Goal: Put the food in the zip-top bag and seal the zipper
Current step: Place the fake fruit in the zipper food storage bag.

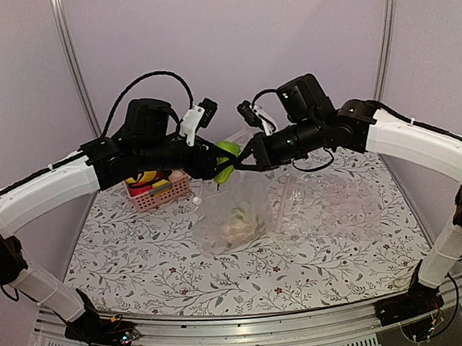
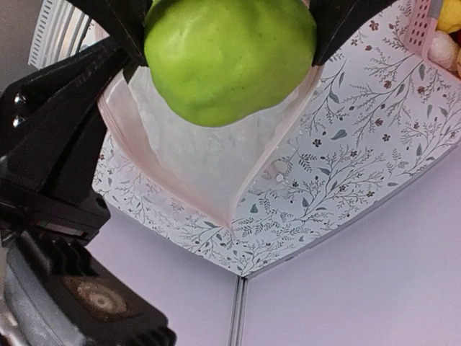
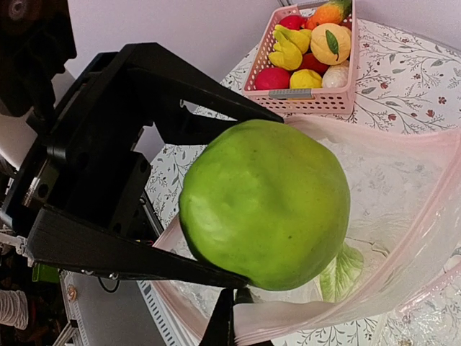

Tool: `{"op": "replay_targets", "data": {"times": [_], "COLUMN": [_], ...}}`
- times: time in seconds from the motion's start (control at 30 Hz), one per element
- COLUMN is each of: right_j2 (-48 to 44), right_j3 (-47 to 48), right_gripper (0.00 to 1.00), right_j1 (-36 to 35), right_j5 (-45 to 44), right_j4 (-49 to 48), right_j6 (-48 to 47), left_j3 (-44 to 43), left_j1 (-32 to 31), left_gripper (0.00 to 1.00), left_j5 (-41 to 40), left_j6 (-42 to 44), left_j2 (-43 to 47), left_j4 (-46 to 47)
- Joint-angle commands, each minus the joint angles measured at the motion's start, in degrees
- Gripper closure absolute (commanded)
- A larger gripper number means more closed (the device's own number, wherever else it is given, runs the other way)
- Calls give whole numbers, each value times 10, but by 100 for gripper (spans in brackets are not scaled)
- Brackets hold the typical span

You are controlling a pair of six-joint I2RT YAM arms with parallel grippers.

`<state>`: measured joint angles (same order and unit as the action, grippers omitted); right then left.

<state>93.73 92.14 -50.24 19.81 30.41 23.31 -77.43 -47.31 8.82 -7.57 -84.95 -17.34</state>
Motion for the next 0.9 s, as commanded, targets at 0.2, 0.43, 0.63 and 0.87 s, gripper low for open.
{"op": "replay_targets", "data": {"times": [0.2, 0.43, 0.63, 0.87], "right_j2": [-21, -27, -37, -34], "right_j3": [-6, -10, -17, -18], "right_gripper": [100, 100, 100, 100], "right_j1": [-2, -1, -2, -2], "right_j5": [-3, -4, -9, -6], "right_j4": [-40, -41, -41, -46], "right_j6": [-2, 0, -3, 1], "left_j3": [-41, -66, -66, -50], "left_j1": [-43, -48, -48, -48], "left_gripper": [34, 33, 32, 28], "left_j5": [-37, -136, -126, 8], "left_j6": [31, 19, 14, -9], "left_j2": [-40, -61, -55, -57], "left_j4": [-85, -92, -80, -28]}}
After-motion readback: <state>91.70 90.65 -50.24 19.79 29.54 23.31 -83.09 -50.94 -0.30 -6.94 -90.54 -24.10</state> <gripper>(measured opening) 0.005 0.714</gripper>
